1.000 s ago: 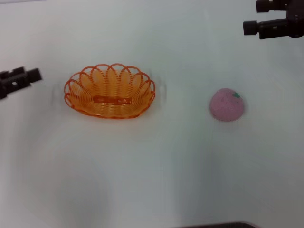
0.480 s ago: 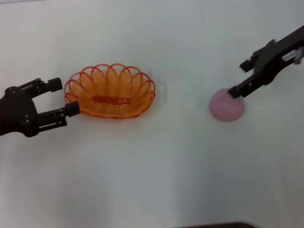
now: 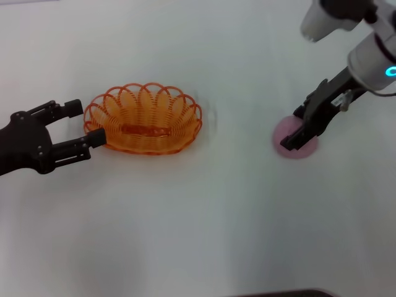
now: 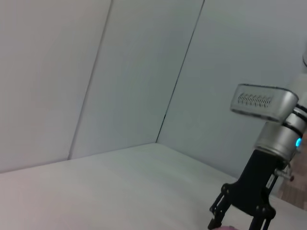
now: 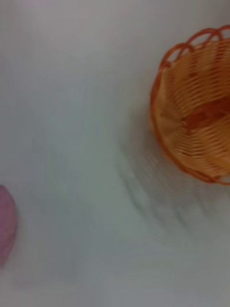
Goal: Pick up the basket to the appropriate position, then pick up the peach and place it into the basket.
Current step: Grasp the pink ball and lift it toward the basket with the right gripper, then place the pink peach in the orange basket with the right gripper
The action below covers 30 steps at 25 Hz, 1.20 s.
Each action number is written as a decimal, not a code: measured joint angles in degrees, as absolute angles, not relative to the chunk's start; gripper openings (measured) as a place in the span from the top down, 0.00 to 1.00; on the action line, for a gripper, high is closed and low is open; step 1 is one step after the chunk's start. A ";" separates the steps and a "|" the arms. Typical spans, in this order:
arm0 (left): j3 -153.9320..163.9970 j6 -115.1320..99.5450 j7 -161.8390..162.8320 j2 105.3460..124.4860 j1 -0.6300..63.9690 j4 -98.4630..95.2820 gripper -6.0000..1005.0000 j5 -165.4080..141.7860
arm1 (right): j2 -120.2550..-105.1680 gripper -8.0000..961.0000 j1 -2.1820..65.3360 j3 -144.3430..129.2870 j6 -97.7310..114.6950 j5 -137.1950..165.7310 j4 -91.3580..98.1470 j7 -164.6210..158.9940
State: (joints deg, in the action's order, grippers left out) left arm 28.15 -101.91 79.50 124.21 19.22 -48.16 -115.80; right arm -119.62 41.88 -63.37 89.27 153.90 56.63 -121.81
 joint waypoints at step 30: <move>27.23 -101.69 79.79 124.02 19.13 -48.70 0.15 -115.34 | -119.72 0.77 43.13 -56.53 86.47 120.33 54.85 -106.99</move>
State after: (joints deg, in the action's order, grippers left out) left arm 27.23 -101.69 79.79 124.02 19.13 -48.70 -115.34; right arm -119.72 43.13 -56.53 86.47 120.33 54.85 -106.99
